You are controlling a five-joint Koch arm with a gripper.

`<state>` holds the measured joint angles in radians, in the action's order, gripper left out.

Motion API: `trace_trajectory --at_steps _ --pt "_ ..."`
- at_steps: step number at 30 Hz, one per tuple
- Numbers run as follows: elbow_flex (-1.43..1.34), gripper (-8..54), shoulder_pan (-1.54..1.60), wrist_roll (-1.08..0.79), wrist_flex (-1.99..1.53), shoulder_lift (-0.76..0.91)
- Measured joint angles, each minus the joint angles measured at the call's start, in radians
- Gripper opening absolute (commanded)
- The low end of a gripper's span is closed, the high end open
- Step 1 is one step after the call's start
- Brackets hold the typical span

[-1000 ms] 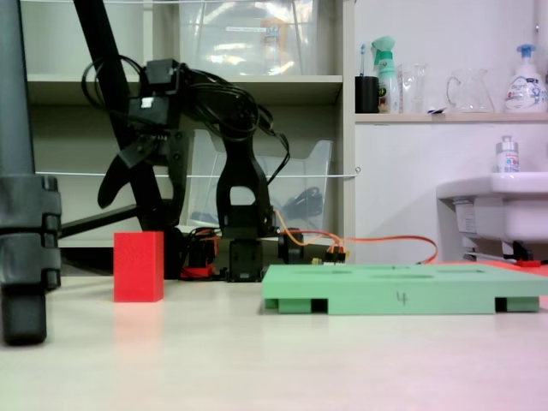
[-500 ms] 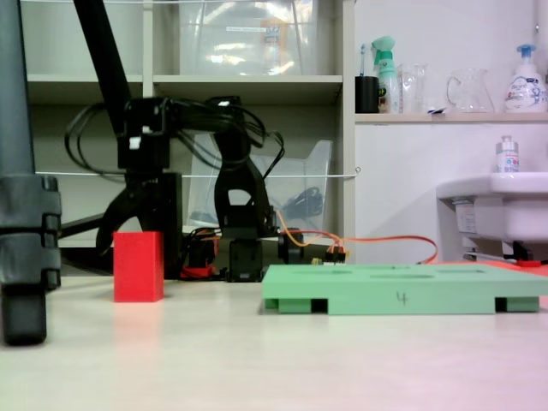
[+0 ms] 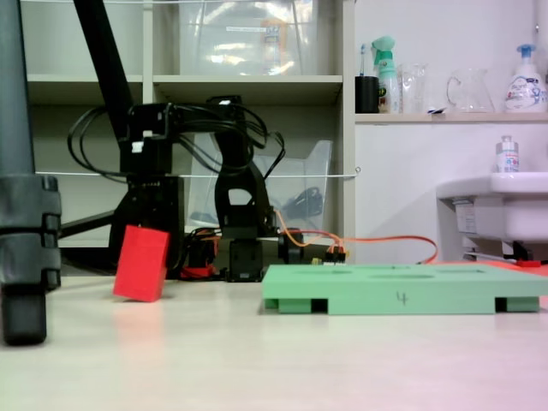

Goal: Put the square block into the corresponding hole

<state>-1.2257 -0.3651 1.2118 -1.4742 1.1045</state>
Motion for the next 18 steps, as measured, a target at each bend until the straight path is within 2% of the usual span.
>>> trace_trajectory --at_steps 5,9,14,18 --pt "-0.008 18.9 0.000 0.003 -0.023 0.048" --pt "-0.017 9.0 0.003 0.038 -0.077 0.149" --pt "0.006 8.2 0.153 0.219 -0.161 0.333" --pt "0.046 8.2 0.425 0.468 -0.181 0.430"
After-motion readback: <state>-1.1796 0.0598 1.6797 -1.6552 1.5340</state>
